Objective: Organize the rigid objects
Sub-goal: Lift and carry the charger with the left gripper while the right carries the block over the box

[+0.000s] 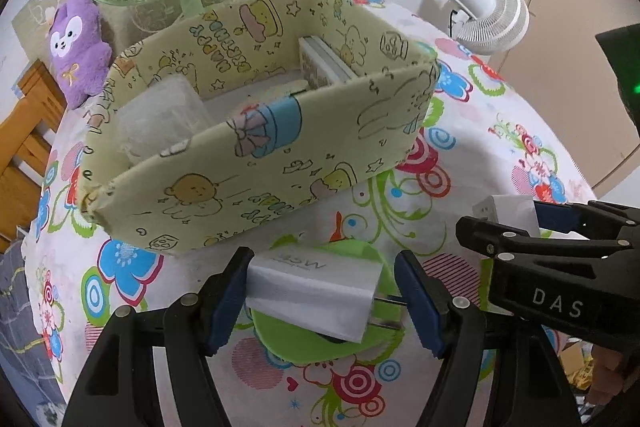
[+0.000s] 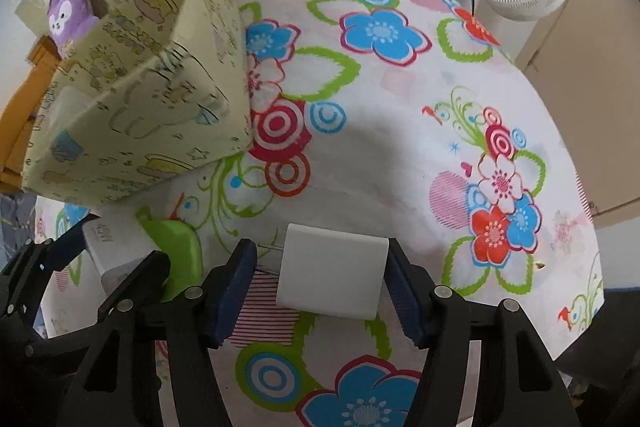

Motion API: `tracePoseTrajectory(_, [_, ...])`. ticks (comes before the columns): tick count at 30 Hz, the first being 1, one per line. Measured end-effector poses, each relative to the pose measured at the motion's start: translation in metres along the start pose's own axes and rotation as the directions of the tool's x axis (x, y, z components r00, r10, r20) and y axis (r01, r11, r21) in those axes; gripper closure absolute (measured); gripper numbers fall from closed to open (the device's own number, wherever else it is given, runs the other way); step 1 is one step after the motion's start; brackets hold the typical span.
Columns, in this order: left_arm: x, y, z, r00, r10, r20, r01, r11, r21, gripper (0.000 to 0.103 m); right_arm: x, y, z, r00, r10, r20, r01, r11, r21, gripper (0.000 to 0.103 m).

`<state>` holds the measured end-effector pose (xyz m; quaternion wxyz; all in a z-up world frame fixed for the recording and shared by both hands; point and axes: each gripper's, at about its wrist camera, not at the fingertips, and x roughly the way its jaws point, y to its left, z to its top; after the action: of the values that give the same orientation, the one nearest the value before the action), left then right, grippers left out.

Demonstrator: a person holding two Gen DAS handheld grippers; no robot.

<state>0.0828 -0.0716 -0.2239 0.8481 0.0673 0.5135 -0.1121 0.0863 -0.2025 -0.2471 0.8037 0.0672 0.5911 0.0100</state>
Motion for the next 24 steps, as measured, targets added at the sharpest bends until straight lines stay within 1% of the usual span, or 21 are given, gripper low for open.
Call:
tracePoseTrajectory(11, [-0.031, 0.011, 0.002, 0.999, 0.005, 0.046, -0.003, 0.999, -0.048, 0.029, -0.035, 0.015, 0.000, 0.998, 0.021, 0.065, -0.019, 0.999, -0.037, 0.037])
tracePoseTrajectory(24, [-0.059, 0.017, 0.009, 0.994, 0.045, 0.097, -0.038, 0.997, -0.068, 0.029, -0.059, 0.029, 0.009, 0.990, 0.081, 0.114, -0.074, 0.995, -0.068, 0.037])
